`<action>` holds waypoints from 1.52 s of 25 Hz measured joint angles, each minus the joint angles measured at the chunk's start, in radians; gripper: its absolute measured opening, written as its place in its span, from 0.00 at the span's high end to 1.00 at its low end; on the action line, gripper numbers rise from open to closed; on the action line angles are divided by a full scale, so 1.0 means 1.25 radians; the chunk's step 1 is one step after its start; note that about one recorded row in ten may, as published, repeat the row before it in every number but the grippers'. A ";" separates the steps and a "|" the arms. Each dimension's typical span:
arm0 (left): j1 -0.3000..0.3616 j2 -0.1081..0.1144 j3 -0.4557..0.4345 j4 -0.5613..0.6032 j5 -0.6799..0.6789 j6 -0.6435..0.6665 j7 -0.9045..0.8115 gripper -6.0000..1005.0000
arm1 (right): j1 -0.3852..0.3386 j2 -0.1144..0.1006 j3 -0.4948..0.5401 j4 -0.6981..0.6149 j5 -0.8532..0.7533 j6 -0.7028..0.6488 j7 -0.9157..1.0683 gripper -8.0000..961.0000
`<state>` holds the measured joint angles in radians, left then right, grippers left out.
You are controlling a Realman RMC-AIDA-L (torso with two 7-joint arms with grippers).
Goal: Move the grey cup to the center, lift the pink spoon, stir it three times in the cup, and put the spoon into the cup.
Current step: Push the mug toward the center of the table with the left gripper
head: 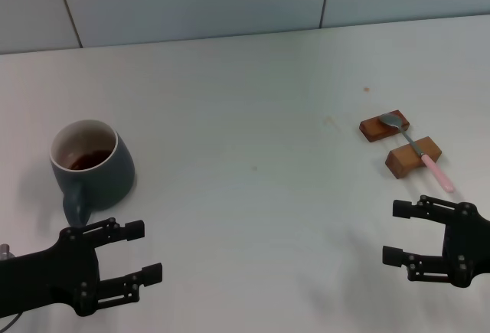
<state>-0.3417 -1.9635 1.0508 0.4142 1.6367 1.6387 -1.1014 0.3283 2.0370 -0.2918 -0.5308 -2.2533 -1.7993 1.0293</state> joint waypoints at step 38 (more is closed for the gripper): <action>-0.006 -0.003 0.009 0.000 0.000 0.000 0.000 0.29 | -0.001 0.000 0.003 0.000 0.000 -0.001 0.000 0.14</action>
<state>-0.3495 -1.9678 1.0615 0.4140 1.6367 1.6383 -1.1014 0.3272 2.0371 -0.2883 -0.5308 -2.2532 -1.8009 1.0293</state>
